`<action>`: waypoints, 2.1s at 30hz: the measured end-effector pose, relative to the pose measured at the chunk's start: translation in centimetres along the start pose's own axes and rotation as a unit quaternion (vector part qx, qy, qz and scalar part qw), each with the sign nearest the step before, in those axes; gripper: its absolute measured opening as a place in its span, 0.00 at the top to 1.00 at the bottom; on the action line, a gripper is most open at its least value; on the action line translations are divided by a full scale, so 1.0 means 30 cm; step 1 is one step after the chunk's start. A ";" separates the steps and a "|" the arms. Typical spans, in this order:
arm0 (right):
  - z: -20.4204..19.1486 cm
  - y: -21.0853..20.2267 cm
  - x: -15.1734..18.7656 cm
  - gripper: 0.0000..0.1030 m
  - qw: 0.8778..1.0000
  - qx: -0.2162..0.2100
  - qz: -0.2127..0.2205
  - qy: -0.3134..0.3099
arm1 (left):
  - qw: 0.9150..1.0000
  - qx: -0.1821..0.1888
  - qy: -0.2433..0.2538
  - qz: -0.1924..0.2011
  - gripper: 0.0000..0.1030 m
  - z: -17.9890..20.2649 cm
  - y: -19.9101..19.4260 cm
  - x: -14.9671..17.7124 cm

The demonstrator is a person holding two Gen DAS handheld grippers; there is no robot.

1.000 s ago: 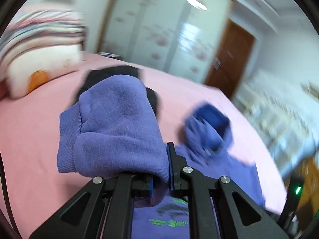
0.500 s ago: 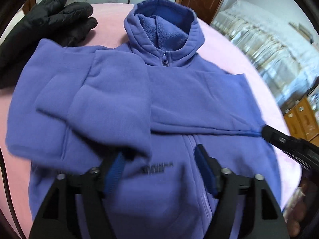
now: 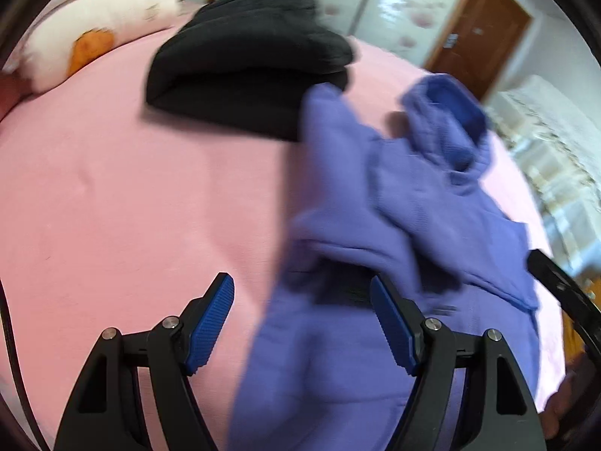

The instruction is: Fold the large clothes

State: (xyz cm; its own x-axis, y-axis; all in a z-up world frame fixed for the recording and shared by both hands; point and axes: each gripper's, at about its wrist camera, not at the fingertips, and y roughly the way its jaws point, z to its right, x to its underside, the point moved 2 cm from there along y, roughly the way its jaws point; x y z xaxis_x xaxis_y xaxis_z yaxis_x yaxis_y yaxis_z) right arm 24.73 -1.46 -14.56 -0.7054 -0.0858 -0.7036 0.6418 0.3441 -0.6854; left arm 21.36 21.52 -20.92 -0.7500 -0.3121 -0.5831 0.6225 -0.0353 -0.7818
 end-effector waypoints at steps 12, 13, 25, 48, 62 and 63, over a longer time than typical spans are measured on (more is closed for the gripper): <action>-0.247 0.264 0.017 0.65 0.978 0.070 -0.058 -0.190 | 0.997 -0.006 -0.044 -0.056 0.28 -0.113 0.121 0.053; -0.258 0.291 0.023 0.65 0.973 0.082 -0.065 -0.205 | 0.997 -0.004 -0.044 -0.058 0.28 -0.114 0.124 0.055; -0.223 0.344 -0.055 0.88 0.961 0.156 -0.057 -0.221 | 0.998 -0.013 -0.025 -0.061 0.28 -0.070 0.173 0.031; 0.858 0.056 0.145 0.75 0.950 0.029 -0.038 0.309 | 0.996 0.011 0.027 -0.086 0.24 0.046 0.208 0.000; 0.924 0.163 0.037 0.72 0.965 0.078 -0.077 0.238 | 0.998 0.001 0.036 -0.043 0.23 0.140 0.350 -0.246; 0.922 0.173 0.034 0.72 0.966 0.080 -0.080 0.232 | 0.998 0.001 0.030 -0.046 0.23 0.146 0.377 -0.262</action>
State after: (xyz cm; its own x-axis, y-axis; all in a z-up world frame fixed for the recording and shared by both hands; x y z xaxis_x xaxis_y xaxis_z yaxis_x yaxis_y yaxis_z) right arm 35.66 -25.62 -24.03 -0.8342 0.3156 -0.4523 0.5261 0.2094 -0.8242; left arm 35.28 19.42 -24.20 -0.8162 -0.2498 -0.5209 0.5506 -0.0636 -0.8323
